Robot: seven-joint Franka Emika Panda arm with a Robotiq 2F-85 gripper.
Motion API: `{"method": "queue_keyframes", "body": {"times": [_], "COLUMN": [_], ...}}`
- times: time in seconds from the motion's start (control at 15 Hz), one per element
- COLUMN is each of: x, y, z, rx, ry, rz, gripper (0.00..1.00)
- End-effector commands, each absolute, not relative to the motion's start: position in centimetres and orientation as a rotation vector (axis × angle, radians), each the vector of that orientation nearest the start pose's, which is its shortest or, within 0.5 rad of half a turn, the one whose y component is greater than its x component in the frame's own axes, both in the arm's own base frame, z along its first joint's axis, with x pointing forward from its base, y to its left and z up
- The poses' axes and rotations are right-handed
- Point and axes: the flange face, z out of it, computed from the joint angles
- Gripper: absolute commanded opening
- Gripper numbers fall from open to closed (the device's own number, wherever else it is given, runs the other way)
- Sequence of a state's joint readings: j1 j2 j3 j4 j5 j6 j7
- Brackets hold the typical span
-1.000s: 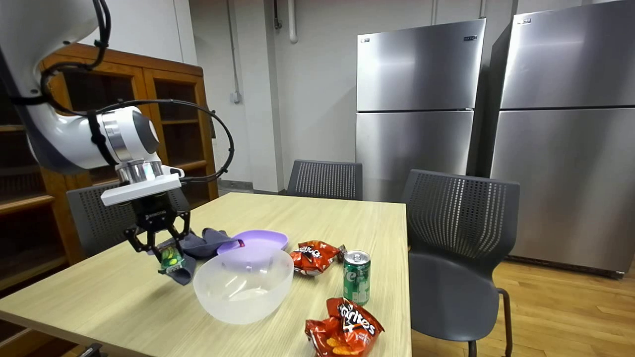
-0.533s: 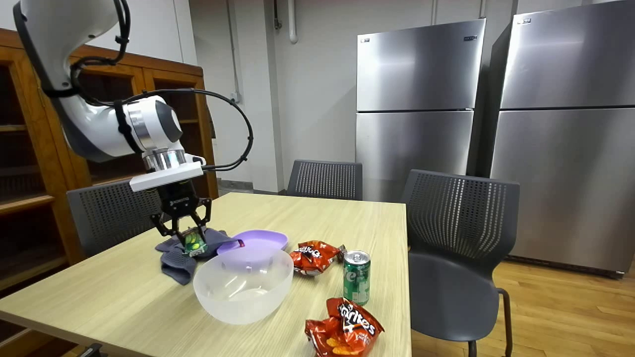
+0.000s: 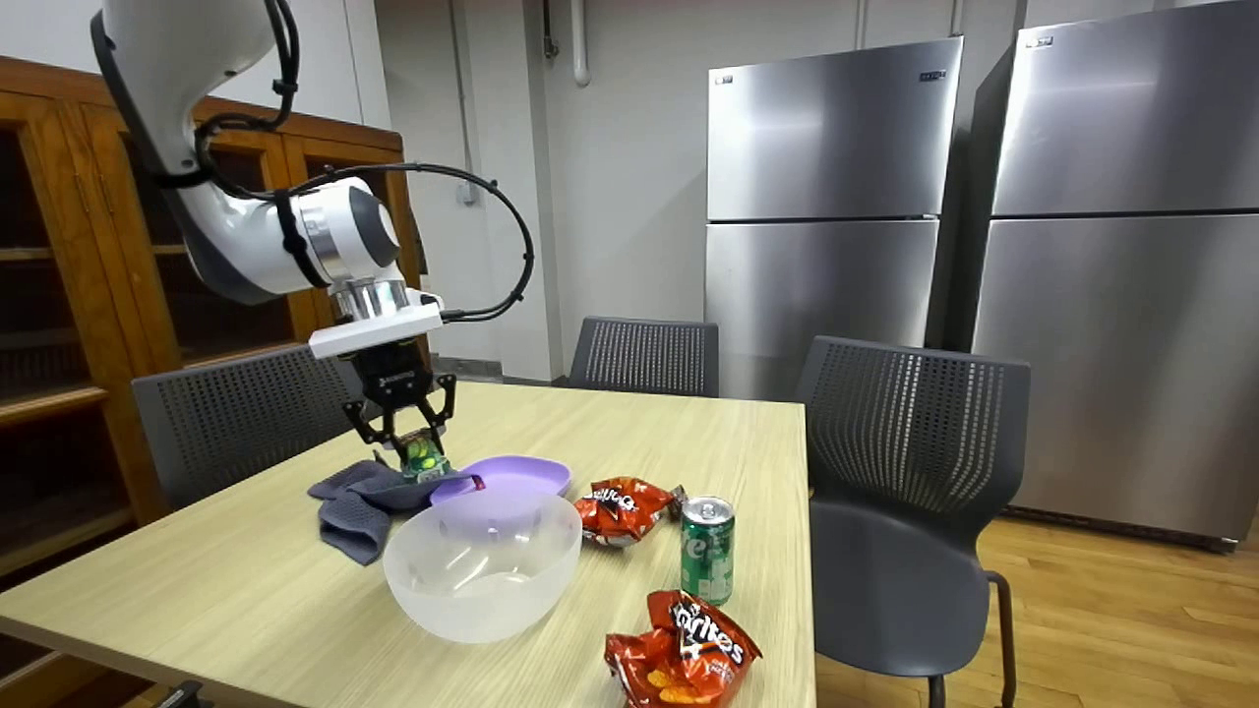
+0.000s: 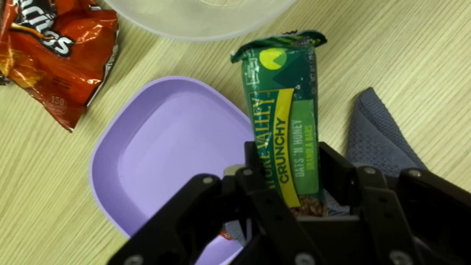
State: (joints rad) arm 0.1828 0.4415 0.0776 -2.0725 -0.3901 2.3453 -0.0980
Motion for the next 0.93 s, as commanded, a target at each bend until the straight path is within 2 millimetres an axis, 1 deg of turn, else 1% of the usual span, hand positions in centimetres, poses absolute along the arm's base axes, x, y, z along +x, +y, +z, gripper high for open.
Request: {"method": "queue_keyframes", "body": {"times": [0.0, 0.33, 0.6, 0.73, 0.87], "x": [58.0, 61.0, 63.7, 64.6, 65.4], "y": [12.8, 11.1, 9.2, 8.7, 8.8], "z": [19.8, 18.4, 16.8, 16.0, 15.1], "rx": [-3.166, -3.164, -3.151, -3.149, -3.135], "ry": [-1.036, -0.912, -0.755, -0.662, -0.597], "rz": [0.271, 0.251, 0.23, 0.218, 0.217], "gripper": [0.17, 0.17, 0.17, 0.17, 0.17]}}
